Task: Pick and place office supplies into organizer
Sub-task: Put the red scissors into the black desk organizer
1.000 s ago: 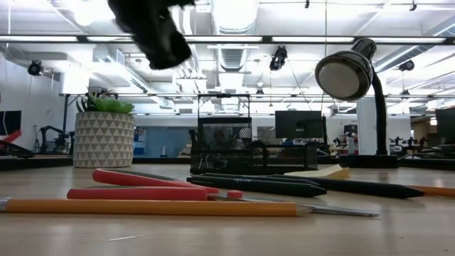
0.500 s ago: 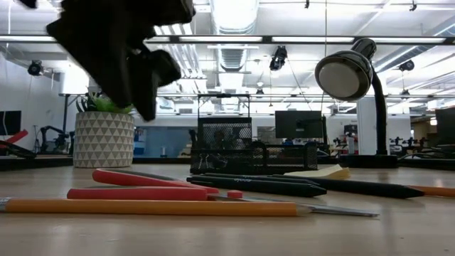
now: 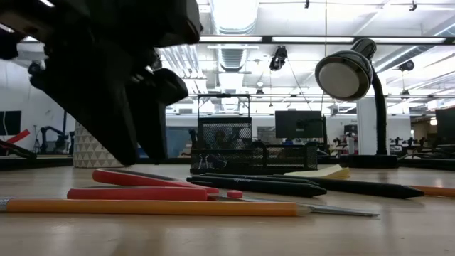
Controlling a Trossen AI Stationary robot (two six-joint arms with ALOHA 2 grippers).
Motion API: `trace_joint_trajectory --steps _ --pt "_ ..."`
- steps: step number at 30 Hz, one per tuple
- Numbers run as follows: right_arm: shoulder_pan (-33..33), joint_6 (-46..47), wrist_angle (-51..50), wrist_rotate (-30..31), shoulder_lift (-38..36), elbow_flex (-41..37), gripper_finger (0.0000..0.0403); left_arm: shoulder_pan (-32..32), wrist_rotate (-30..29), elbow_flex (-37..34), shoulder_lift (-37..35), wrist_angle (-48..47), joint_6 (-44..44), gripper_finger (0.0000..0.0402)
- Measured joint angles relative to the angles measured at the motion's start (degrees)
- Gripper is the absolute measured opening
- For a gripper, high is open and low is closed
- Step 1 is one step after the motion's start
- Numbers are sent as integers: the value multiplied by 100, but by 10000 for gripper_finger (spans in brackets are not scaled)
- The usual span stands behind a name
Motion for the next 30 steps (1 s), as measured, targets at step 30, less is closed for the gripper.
trace_joint_trajectory --steps 30 --pt "195 153 52 -88 0 -2 132 -219 -636 49 475 60 60 94"
